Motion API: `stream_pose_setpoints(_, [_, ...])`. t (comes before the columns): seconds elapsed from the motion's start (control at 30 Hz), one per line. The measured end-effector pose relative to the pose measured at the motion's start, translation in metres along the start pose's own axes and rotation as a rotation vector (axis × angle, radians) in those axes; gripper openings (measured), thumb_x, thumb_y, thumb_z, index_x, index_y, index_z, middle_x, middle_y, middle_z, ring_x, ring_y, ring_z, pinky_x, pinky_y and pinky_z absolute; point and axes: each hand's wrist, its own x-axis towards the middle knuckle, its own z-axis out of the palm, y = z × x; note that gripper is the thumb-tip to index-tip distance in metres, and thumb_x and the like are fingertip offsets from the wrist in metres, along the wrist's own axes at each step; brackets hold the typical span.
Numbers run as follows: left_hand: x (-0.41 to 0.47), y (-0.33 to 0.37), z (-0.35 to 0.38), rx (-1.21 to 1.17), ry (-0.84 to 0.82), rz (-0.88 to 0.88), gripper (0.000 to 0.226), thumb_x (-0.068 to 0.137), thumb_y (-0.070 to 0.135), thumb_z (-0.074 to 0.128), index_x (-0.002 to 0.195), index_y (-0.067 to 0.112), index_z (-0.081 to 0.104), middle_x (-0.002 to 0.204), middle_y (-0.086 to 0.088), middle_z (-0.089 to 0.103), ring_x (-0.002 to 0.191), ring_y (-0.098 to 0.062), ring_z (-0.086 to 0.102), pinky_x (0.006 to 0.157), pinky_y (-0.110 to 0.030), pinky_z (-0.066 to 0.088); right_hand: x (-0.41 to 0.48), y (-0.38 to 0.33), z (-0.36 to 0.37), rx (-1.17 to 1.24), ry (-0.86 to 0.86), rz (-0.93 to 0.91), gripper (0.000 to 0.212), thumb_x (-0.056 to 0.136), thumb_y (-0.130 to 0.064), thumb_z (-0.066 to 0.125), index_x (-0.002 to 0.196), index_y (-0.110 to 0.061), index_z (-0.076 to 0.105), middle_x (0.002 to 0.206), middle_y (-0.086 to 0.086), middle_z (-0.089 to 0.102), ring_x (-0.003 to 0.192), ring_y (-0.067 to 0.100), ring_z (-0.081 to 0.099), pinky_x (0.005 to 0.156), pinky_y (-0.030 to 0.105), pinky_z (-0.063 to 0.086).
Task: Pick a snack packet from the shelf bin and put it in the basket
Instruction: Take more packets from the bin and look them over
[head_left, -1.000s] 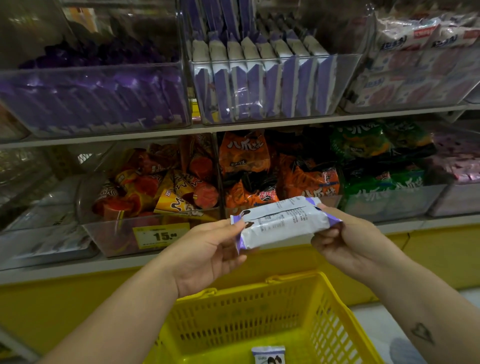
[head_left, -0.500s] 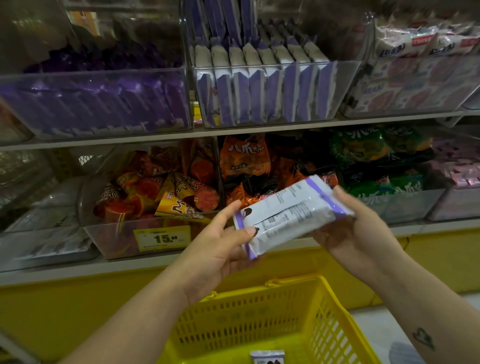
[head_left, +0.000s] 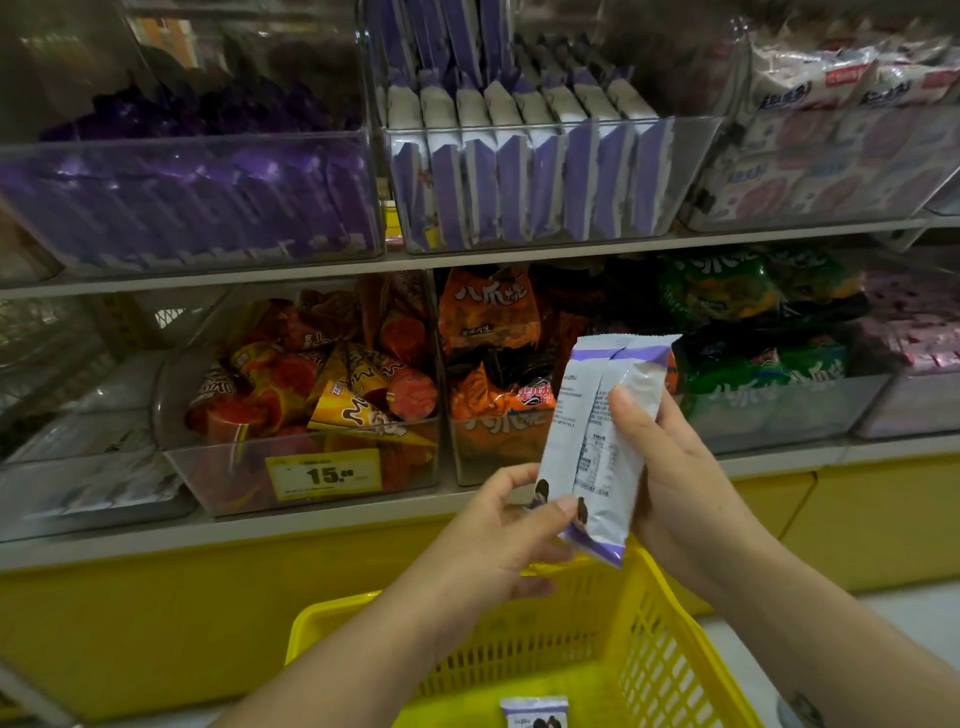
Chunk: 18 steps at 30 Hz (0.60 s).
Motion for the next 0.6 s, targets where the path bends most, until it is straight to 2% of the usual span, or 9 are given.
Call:
stream_pose_setpoints(0.07, [0.000, -0.002, 0.000, 0.226, 0.079, 0.079, 0.033, 0.088, 0.039, 0.066, 0.120, 0.039, 0.055, 0.119, 0.014, 0.063, 0.102, -0.009, 0.066, 0.086, -0.029, 0.056, -0.002, 0.002, 0.003, -0.052, 0.004, 0.010, 0.030, 0.077, -0.048, 0.055, 0.105, -0.044, 0.064, 0.102, 0.000, 0.074, 0.091, 0.021, 0.072, 0.066, 0.041, 0.061])
stream_pose_setpoints(0.17, [-0.001, -0.001, 0.001, 0.332, 0.124, 0.202, 0.066, 0.083, 0.040, 0.070, 0.140, 0.041, 0.039, 0.131, 0.022, 0.051, 0.105, 0.002, 0.061, 0.074, -0.013, 0.052, -0.003, 0.008, 0.008, -0.101, 0.008, 0.006, 0.036, 0.080, -0.049, 0.050, 0.114, -0.042, 0.059, 0.105, -0.004, 0.073, 0.093, 0.016, 0.072, 0.066, 0.035, 0.061])
stream_pose_setpoints(0.23, [-0.001, -0.001, 0.002, 0.319, 0.124, 0.235, 0.090, 0.073, 0.040, 0.069, 0.149, 0.043, 0.021, 0.126, 0.032, 0.050, 0.101, 0.004, 0.062, 0.074, -0.019, 0.055, -0.005, 0.012, 0.011, -0.110, 0.009, 0.000, 0.040, 0.081, -0.050, 0.049, 0.119, -0.042, 0.056, 0.111, -0.005, 0.072, 0.098, 0.016, 0.071, 0.070, 0.038, 0.061])
stream_pose_setpoints(0.3, [-0.001, -0.001, 0.003, 0.324, 0.111, 0.245, 0.100, 0.068, 0.036, 0.068, 0.151, 0.045, 0.012, 0.122, 0.033, 0.051, 0.096, 0.004, 0.064, 0.074, -0.023, 0.057, -0.006, 0.015, 0.014, -0.110, 0.003, 0.003, 0.046, 0.082, -0.052, 0.047, 0.126, -0.042, 0.052, 0.119, -0.004, 0.068, 0.101, 0.019, 0.070, 0.074, 0.043, 0.061])
stream_pose_setpoints(0.4, [-0.002, 0.000, 0.004, 0.307, 0.106, 0.248, 0.102, 0.071, 0.026, 0.071, 0.151, 0.045, 0.012, 0.112, 0.029, 0.056, 0.086, 0.001, 0.068, 0.063, -0.019, 0.054, -0.009, 0.017, 0.018, -0.110, -0.040, 0.012, 0.052, 0.082, -0.053, 0.046, 0.133, -0.040, 0.046, 0.126, 0.000, 0.064, 0.102, 0.020, 0.070, 0.081, 0.047, 0.059])
stream_pose_setpoints(0.5, [-0.001, 0.001, 0.001, 0.313, 0.155, 0.238, 0.095, 0.066, 0.032, 0.064, 0.150, 0.042, 0.021, 0.105, 0.020, 0.061, 0.072, -0.003, 0.068, 0.057, -0.019, 0.051, -0.010, 0.019, 0.020, -0.127, -0.086, 0.042, 0.053, 0.082, -0.054, 0.046, 0.133, -0.040, 0.045, 0.128, 0.002, 0.063, 0.104, 0.021, 0.069, 0.085, 0.049, 0.057])
stream_pose_setpoints(0.6, [0.001, 0.003, -0.005, 0.380, 0.214, 0.241, 0.084, 0.065, 0.039, 0.056, 0.146, 0.038, 0.032, 0.100, 0.013, 0.066, 0.073, -0.001, 0.067, 0.060, -0.015, 0.051, -0.011, 0.019, 0.021, -0.161, -0.096, 0.076, 0.049, 0.085, -0.053, 0.045, 0.132, -0.038, 0.048, 0.127, 0.002, 0.064, 0.108, 0.020, 0.067, 0.094, 0.053, 0.052])
